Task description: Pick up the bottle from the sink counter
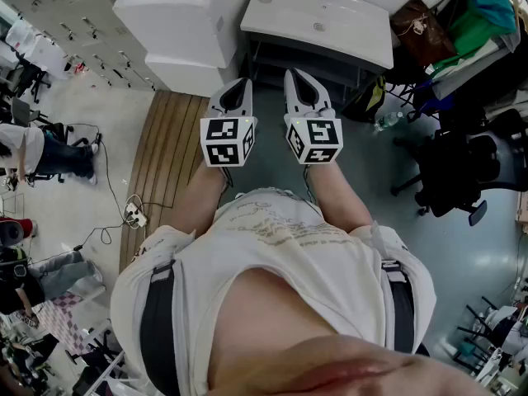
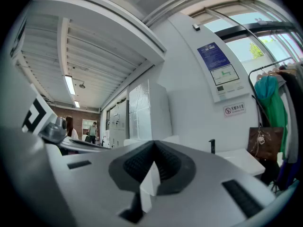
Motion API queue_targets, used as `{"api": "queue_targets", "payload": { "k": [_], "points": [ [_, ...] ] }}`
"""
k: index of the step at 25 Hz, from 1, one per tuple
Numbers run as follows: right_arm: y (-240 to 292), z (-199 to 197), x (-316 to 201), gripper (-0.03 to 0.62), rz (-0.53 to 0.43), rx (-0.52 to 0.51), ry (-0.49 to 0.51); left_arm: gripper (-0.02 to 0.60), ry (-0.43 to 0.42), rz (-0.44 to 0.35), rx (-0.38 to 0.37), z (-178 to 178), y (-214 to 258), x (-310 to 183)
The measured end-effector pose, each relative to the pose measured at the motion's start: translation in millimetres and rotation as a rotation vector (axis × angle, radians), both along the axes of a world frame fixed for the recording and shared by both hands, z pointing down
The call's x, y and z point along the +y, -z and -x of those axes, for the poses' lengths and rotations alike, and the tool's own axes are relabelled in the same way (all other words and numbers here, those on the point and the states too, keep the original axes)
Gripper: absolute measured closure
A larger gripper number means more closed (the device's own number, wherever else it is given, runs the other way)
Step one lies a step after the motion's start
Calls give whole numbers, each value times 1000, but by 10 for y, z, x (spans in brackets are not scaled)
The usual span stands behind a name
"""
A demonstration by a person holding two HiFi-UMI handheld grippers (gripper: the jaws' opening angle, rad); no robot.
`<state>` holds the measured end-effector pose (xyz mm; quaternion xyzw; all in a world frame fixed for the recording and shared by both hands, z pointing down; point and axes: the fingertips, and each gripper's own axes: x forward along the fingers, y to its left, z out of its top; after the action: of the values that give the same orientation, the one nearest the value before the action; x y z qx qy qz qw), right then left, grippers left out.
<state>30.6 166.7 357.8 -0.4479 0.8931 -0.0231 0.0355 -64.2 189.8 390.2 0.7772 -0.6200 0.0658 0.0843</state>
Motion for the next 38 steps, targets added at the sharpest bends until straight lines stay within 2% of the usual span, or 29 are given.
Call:
{"api": "queue_targets", "payload": {
  "k": [9,24,38],
  "points": [
    [-31,-153,-97,571,11,-22,-6,560,10,0,-7,-71,1,-121],
    [-139,-667,-240,569,26,-3,49,560,31,22,-13,-679,-132,-225],
    [-224,-871,-301,569,22,-14,41,560,-7,20,-32,-945,-213,-352]
  ]
}}
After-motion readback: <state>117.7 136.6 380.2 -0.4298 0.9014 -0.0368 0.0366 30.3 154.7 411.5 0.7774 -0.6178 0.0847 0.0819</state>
